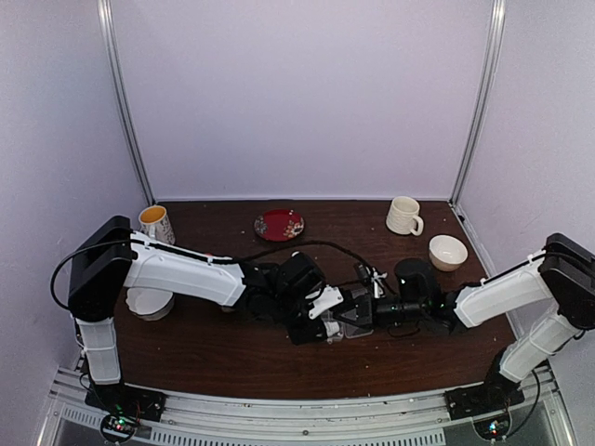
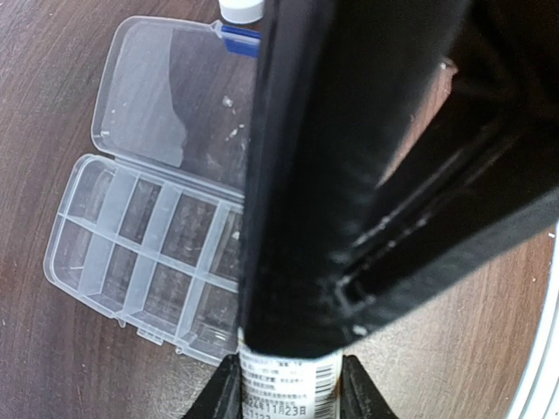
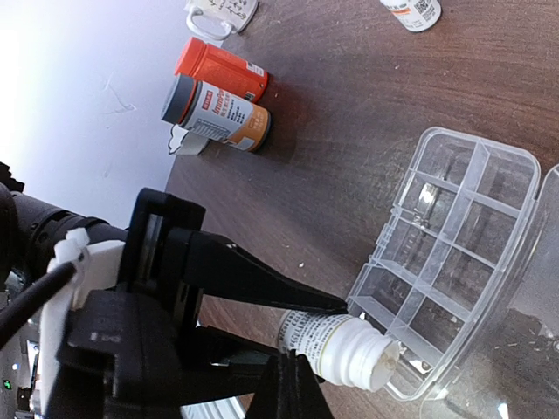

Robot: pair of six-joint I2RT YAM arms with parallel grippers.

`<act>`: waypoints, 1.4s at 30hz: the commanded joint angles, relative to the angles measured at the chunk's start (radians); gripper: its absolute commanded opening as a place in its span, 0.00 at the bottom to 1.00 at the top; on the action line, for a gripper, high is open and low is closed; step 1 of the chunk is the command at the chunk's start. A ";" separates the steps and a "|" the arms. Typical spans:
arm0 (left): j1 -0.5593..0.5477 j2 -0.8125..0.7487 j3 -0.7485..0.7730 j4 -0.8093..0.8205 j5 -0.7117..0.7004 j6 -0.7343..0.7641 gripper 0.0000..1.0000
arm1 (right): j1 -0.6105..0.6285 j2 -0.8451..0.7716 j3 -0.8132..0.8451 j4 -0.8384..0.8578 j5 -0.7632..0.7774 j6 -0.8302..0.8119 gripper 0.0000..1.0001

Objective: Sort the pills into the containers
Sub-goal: Pour the pill into the compartment of the pill container.

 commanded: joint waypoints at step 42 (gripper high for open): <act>-0.005 0.031 0.027 0.004 0.024 0.012 0.00 | -0.008 -0.031 0.004 -0.018 -0.005 0.000 0.00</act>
